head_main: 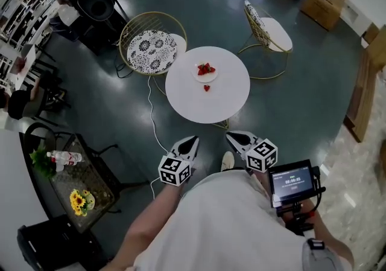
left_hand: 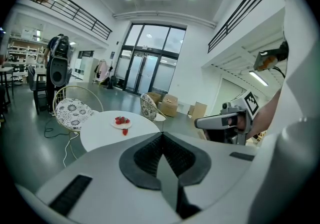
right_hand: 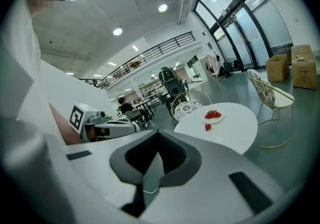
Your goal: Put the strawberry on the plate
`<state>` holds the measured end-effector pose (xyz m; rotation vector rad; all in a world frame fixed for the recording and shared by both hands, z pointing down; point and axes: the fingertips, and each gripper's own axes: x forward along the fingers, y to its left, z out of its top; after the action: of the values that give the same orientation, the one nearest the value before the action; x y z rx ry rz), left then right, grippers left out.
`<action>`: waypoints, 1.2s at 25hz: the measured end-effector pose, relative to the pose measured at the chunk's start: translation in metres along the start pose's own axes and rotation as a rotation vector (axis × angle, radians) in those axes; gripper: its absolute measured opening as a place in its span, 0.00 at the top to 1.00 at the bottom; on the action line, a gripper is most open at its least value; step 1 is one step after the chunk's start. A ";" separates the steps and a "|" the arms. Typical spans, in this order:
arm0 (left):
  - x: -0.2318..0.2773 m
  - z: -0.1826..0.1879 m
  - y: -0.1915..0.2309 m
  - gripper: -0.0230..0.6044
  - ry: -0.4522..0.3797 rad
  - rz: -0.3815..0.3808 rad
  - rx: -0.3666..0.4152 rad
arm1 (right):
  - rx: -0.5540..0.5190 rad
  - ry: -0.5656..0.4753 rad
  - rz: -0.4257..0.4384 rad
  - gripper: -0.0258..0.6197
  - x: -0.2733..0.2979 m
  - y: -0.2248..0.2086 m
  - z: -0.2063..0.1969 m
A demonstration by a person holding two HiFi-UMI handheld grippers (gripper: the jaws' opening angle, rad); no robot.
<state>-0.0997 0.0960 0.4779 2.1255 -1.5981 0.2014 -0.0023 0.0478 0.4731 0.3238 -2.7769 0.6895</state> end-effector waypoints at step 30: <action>0.085 0.029 0.030 0.95 0.056 0.076 -0.044 | 0.030 0.014 0.046 0.95 0.019 -0.092 0.041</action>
<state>-0.1064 0.0024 0.4936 2.0104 -1.6377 0.2462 -0.0030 -0.0542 0.4829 0.2609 -2.7707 0.7418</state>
